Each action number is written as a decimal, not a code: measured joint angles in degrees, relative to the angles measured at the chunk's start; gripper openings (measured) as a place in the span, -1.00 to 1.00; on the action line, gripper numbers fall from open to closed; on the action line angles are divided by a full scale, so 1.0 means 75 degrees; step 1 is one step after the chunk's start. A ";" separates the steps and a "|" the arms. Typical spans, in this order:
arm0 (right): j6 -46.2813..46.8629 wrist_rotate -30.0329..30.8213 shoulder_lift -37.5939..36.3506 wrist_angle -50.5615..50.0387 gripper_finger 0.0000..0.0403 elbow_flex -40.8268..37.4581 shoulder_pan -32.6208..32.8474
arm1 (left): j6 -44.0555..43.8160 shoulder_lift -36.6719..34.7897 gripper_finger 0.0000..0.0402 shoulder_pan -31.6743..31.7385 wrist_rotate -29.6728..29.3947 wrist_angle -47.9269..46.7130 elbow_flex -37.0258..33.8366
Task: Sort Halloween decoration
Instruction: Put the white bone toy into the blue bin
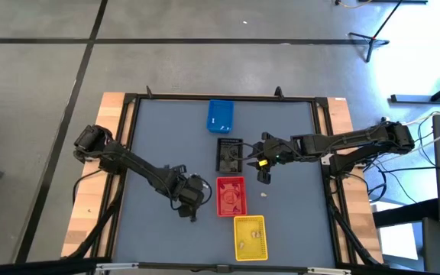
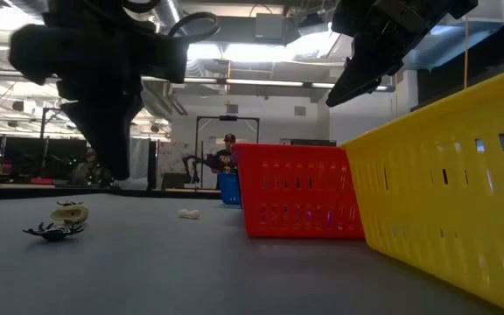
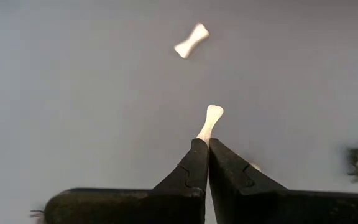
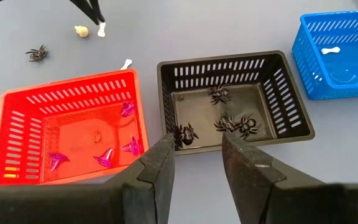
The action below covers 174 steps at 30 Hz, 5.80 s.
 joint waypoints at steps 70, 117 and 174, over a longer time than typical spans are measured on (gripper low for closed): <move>-0.0003 0.0003 0.0000 0.0003 -0.34 -0.0001 -0.0003 | 0.3225 -0.0003 -1.00 0.4241 -0.0596 0.2382 0.0009; 0.0000 0.0003 0.0000 0.0006 -0.34 -0.0003 -0.0003 | 0.2751 0.0871 -0.45 0.4929 -0.0616 0.3034 0.0003; -0.0006 0.0087 0.0000 0.0011 -0.34 -0.0003 -0.0001 | 0.2406 0.1539 -0.92 0.5386 -0.0475 0.3552 0.0015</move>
